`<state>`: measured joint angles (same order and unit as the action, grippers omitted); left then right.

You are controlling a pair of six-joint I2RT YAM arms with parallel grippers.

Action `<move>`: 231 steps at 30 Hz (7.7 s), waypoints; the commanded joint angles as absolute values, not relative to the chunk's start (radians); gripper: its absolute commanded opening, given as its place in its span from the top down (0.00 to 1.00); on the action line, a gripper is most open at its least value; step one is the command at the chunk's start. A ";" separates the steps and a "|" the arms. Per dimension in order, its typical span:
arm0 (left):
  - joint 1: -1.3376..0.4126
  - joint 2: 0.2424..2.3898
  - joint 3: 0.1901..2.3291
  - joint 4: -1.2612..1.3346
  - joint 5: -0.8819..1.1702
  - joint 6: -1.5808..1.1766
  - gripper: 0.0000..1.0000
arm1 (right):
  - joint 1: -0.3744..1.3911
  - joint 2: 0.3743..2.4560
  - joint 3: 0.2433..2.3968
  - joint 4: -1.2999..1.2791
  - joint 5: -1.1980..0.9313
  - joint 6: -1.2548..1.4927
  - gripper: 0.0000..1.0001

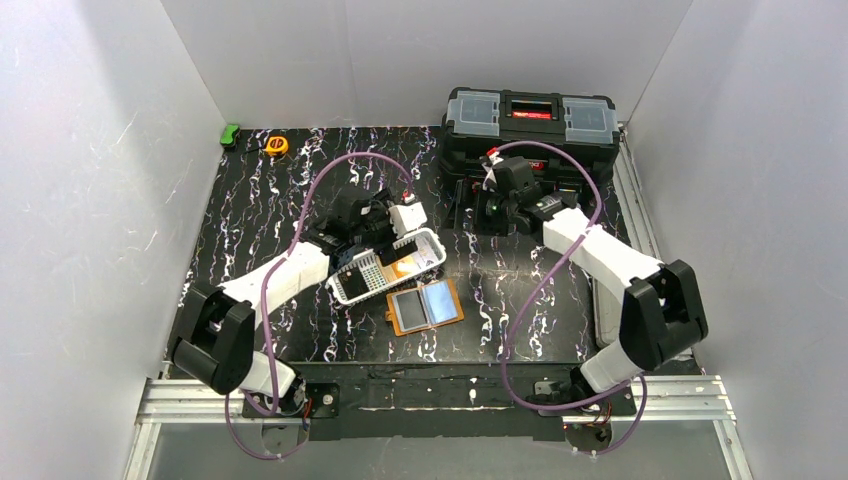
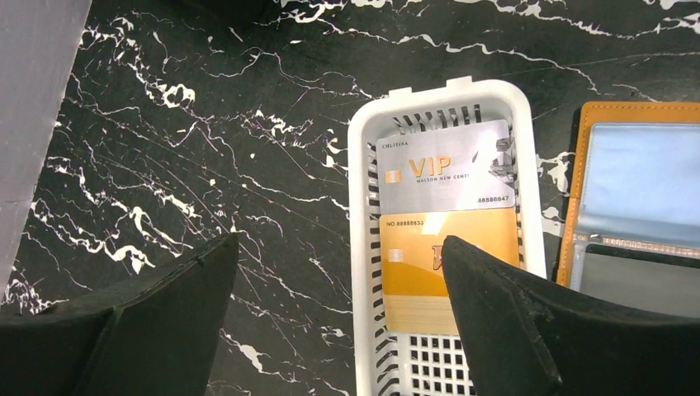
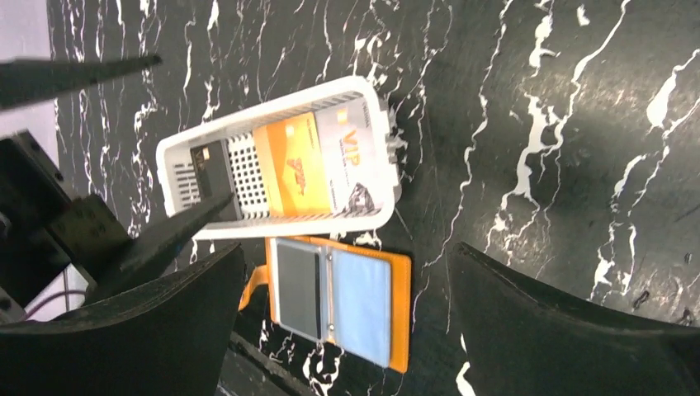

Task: Put the credit cards into the card holder
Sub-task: Pick up the credit card from the storage box.

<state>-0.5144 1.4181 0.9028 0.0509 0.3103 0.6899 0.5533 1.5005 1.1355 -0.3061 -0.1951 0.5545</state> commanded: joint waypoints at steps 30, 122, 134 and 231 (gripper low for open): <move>-0.524 1.644 0.833 0.243 0.376 1.032 0.19 | 0.568 1.520 1.140 -0.339 -0.079 0.548 0.55; -0.359 1.008 0.722 -0.121 0.444 0.695 0.05 | 0.873 2.048 1.667 -0.615 0.316 0.361 0.40; -0.359 0.990 0.695 -0.113 0.417 0.668 0.07 | 0.938 2.118 1.706 -0.649 0.438 0.328 0.30; -0.336 0.698 0.161 -0.036 0.517 1.125 1.00 | 1.019 2.088 1.665 -0.588 0.664 0.273 0.40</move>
<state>-0.3412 0.7082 0.1539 -0.0154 0.4717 1.1091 1.0328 2.1445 1.6585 -0.5800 0.6567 0.2825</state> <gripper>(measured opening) 0.095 0.597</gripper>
